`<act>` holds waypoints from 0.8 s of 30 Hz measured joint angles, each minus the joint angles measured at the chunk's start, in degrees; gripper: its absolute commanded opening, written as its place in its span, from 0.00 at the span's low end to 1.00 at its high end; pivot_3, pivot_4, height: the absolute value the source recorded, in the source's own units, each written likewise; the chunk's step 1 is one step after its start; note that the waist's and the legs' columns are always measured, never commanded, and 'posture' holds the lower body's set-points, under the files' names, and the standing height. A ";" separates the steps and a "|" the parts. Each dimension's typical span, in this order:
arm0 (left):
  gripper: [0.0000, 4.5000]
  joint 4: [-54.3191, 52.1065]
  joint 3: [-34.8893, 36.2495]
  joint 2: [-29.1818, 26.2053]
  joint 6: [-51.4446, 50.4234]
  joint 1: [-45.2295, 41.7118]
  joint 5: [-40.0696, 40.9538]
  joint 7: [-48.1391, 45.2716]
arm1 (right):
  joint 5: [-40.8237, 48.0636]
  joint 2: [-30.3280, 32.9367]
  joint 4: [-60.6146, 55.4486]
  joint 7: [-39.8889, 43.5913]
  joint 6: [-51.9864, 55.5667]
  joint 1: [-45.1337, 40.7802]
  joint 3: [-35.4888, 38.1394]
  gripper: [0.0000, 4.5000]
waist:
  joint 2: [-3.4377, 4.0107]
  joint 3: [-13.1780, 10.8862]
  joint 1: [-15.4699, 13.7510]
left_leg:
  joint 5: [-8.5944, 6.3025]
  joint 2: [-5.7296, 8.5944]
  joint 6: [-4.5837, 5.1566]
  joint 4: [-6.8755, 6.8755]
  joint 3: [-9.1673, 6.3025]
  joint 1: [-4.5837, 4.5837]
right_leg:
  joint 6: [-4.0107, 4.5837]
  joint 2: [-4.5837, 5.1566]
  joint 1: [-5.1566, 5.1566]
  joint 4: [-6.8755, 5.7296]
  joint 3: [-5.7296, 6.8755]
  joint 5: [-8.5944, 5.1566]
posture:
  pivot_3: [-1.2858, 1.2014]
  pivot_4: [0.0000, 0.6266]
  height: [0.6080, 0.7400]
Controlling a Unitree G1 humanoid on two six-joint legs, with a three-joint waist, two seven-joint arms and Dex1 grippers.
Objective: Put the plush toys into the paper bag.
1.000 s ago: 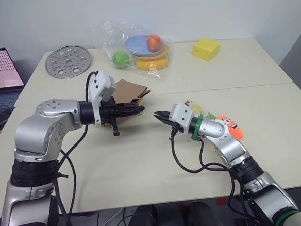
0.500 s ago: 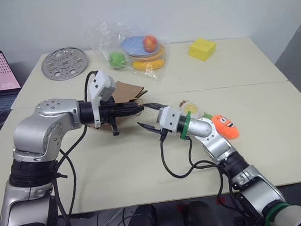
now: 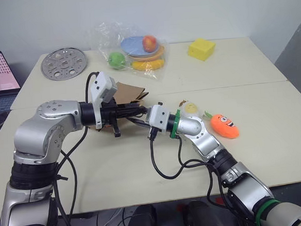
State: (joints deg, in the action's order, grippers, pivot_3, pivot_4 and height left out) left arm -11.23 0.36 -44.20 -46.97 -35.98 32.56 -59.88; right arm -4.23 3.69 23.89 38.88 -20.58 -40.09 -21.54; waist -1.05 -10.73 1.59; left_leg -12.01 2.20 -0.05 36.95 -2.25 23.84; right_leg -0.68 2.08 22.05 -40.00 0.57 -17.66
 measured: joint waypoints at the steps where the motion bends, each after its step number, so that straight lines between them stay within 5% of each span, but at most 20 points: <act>1: 0.00 0.00 0.00 -0.01 0.02 0.02 0.00 0.19 | -0.01 0.07 0.00 0.04 -0.06 0.00 0.01 0.00 | 0.00 0.00 0.00 | 0.00 0.00 0.00 0.00 0.00 0.00 | 0.00 0.00 0.00 0.00 0.00 0.00 | 0.52 0.24 1.00; 24: 0.00 5.99 4.19 -2.05 2.45 -4.40 -0.09 1.53 | -8.87 6.99 2.80 8.09 8.19 3.12 -6.69 0.04 | -0.03 0.01 0.07 | 0.05 0.00 -0.04 -0.01 -0.02 -0.01 | 0.00 -0.02 -0.01 -0.01 0.01 0.00 | 0.52 0.24 1.00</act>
State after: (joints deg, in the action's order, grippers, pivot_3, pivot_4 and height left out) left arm -5.24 4.55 -46.25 -44.51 -40.38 32.47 -58.36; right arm -13.10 10.68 26.68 46.97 -12.39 -36.97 -28.23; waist -1.08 -10.73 1.66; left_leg -11.96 2.20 -0.09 36.95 -2.28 23.83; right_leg -0.68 2.06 22.04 -40.01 0.58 -17.66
